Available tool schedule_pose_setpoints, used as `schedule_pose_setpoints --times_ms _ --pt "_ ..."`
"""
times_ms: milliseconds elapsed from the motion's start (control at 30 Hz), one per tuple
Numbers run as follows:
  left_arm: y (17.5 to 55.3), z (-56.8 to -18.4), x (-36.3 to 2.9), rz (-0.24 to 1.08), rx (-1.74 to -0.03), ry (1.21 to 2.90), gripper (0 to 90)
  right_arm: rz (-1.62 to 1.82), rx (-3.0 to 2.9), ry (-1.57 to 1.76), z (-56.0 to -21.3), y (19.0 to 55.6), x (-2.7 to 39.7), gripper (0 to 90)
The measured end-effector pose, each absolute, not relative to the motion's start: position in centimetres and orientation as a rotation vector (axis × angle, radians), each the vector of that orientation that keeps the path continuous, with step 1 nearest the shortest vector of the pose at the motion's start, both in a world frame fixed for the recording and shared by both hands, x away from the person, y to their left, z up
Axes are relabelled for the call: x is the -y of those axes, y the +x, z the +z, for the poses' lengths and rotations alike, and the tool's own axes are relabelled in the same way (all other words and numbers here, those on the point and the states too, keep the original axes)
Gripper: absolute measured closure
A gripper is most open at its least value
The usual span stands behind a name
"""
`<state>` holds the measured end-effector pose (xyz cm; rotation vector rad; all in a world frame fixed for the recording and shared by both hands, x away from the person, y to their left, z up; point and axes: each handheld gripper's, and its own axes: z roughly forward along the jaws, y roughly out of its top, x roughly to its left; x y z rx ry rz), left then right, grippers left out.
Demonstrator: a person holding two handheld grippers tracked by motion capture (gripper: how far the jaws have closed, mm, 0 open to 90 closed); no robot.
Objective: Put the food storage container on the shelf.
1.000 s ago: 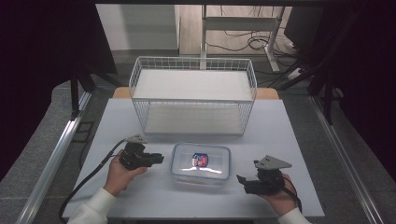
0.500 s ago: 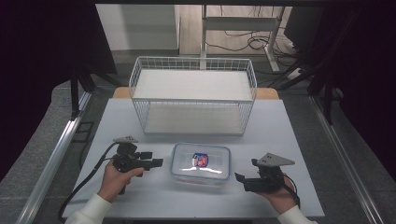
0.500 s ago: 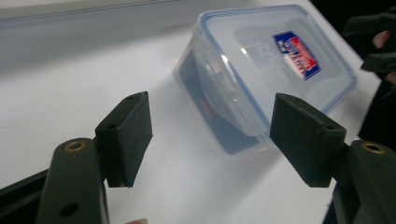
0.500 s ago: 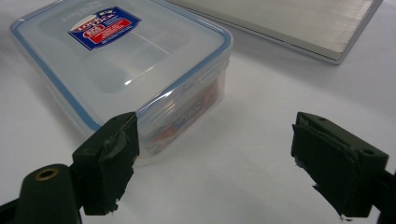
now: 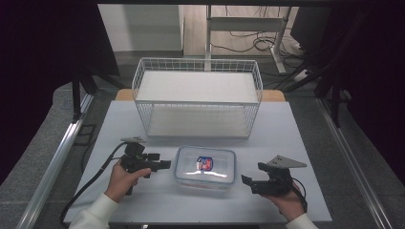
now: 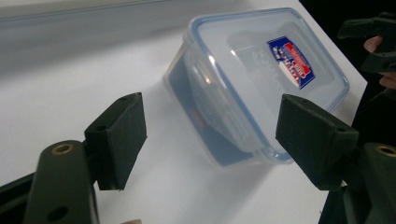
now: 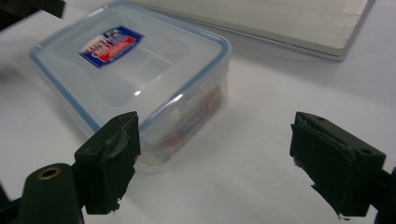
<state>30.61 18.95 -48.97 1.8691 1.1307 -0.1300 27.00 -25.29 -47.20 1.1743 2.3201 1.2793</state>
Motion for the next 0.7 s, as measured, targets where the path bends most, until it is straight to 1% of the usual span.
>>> schedule_pose_setpoints --times_ms 267,433,700 --pt "31.5 -48.9 -18.3 -0.157 -1.116 1.851 22.1 1.388 -2.340 1.256 -46.9 27.2 25.0 14.2" --pt "32.0 -49.3 -17.9 -0.195 -1.132 1.844 16.7 1.433 -2.336 1.313 -47.3 28.1 25.0 14.1" --pt "33.1 -50.3 -17.2 -0.269 -1.145 1.809 15.2 1.506 -2.411 1.372 -47.9 29.9 24.1 11.9"
